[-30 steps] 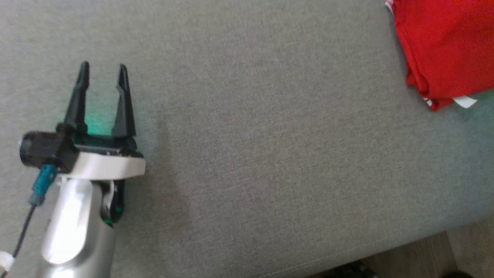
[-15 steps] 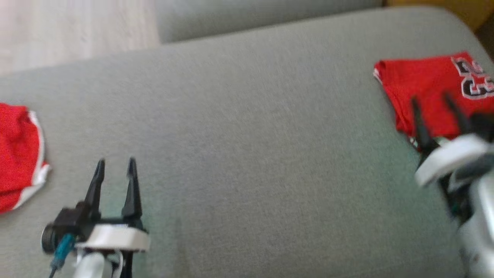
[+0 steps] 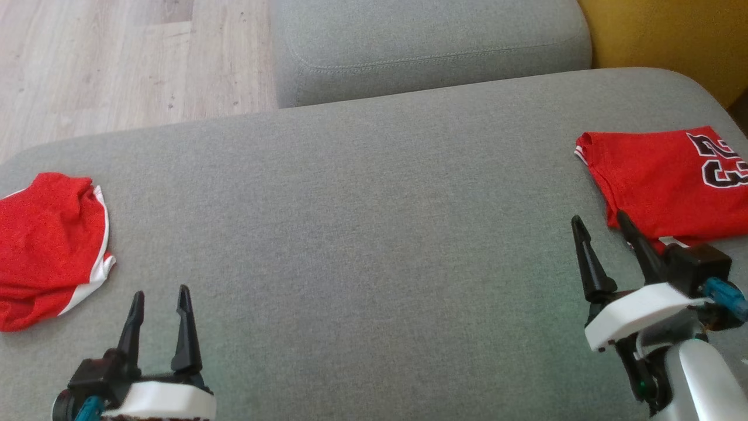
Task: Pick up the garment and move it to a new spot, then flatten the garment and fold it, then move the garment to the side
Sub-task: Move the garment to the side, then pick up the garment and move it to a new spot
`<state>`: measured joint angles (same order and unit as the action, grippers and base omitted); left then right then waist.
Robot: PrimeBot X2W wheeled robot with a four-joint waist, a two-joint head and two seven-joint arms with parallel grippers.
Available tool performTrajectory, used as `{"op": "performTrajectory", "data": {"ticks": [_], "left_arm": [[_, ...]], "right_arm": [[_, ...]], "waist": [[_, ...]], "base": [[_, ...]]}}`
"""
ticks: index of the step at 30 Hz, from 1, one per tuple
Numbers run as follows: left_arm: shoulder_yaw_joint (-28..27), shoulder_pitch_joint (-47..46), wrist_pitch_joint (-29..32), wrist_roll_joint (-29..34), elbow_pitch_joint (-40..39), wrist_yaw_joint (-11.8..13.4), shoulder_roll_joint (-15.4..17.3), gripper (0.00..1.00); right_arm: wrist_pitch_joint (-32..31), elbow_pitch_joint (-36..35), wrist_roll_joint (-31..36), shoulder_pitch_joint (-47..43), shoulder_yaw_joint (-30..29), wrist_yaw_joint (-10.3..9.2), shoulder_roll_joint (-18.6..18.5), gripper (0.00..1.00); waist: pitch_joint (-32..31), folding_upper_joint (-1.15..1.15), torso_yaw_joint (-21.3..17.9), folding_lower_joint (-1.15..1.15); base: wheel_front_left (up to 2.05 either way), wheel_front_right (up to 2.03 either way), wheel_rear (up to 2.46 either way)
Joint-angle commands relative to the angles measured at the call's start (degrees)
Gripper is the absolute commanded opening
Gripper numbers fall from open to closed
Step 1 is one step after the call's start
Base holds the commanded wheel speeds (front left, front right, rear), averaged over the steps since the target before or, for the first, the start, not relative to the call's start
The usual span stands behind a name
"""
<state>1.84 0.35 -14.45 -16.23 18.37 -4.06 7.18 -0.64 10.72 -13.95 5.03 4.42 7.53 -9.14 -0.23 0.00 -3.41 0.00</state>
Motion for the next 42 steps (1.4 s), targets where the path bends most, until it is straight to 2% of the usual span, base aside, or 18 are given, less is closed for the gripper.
{"op": "performTrajectory", "data": {"ticks": [1,6,11,23,25,29,33,42], "left_arm": [[-2.2,-1.9,-0.5,0.1,-1.7,0.2,0.3,1.00],[-2.2,-2.1,-0.5,0.4,-1.7,0.1,0.1,1.00],[-1.9,-2.0,-0.5,0.6,-2.2,0.2,-0.1,1.00],[-2.7,-0.6,-0.4,0.7,-5.2,1.0,1.2,1.00],[-2.8,-0.3,0.1,0.7,-5.8,1.4,1.6,1.00],[-3.0,0.3,0.7,0.5,-6.3,1.8,2.1,1.00],[-3.3,1.2,1.0,0.0,-7.2,2.0,2.4,1.00],[-3.7,1.6,1.2,-0.5,-8.2,2.6,3.0,1.00]], "right_arm": [[-0.4,-2.5,0.4,0.4,0.4,-0.04,0.3,1.00],[-1.5,-3.3,0.8,-0.5,0.3,-0.04,1.0,1.00],[-2.1,-3.5,0.6,-1.0,0.8,-0.04,1.0,1.00],[-1.2,-2.9,-0.1,-0.5,2.9,-0.04,1.1,1.00],[-1.0,-2.6,-0.1,-0.3,3.0,-0.04,1.2,1.00],[-0.7,-1.8,-0.4,-0.3,3.5,-0.04,1.6,1.00],[-0.6,-0.9,-0.7,-0.1,4.3,-0.04,1.8,1.00],[-0.3,-0.5,-0.8,0.0,4.1,-0.04,1.3,1.00]], "waist": [[0.0,0.00,0.1,0.00],[-0.1,0.00,1.1,0.00],[0.1,0.00,4.3,0.00],[0.6,0.00,20.5,0.00],[0.6,0.00,24.5,0.00],[0.3,0.00,28.5,0.00],[0.3,0.00,30.4,0.00],[1.1,0.00,29.9,0.00]], "base": [[0.00,0.00,0.00],[0.00,0.00,0.00],[0.00,0.00,0.00],[0.00,0.00,0.00],[0.00,0.00,0.00],[0.00,0.00,0.00],[0.00,0.00,0.00],[0.00,0.00,0.00]]}}
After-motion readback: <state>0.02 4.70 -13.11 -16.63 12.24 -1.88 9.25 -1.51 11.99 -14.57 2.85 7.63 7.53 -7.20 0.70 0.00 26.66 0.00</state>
